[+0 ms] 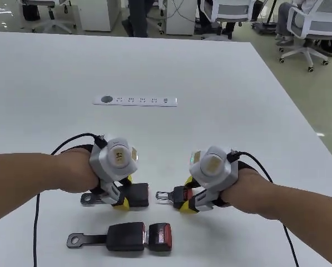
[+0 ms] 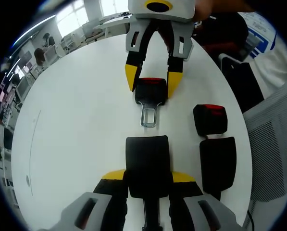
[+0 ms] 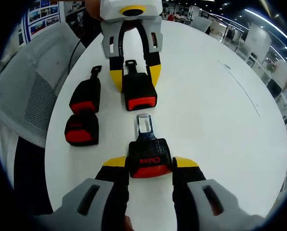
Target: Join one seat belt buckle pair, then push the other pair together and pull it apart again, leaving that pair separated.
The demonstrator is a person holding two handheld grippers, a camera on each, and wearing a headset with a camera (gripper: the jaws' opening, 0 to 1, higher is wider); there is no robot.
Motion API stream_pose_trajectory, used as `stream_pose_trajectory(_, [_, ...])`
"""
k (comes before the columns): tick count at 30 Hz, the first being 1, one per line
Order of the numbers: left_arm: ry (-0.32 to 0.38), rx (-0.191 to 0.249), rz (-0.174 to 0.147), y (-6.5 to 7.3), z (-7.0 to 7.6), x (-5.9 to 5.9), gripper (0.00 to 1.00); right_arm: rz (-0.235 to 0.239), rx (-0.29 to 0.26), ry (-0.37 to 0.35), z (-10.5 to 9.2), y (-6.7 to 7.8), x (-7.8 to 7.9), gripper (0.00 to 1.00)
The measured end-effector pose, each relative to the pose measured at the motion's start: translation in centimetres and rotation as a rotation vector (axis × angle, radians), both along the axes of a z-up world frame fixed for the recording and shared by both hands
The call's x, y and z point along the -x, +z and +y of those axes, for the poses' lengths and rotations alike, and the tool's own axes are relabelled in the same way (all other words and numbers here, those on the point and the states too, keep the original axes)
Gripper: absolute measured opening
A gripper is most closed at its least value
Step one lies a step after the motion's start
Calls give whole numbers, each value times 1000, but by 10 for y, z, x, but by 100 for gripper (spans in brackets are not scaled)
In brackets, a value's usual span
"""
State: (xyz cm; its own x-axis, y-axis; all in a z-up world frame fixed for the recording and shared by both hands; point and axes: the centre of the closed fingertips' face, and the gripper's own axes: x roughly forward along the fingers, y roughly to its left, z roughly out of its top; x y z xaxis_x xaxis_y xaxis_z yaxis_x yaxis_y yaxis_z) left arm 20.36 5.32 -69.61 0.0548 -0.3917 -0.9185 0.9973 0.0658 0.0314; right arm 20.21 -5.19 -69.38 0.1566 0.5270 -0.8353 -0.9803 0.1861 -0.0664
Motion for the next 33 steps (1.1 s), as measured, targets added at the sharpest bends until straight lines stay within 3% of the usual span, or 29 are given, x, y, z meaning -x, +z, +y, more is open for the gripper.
stream_pose_trajectory(11, [-1, 3, 2, 0, 0, 1, 33, -14, -8, 12, 16, 1, 1, 33])
stream_pose_trajectory(23, [-3, 0, 14, -1, -1, 3, 33, -40, 10, 60, 19, 1, 1, 33])
stream_pose_trajectory(33, [-15, 7, 20, -2, -1, 4, 33, -30, -14, 80, 26, 1, -1, 32])
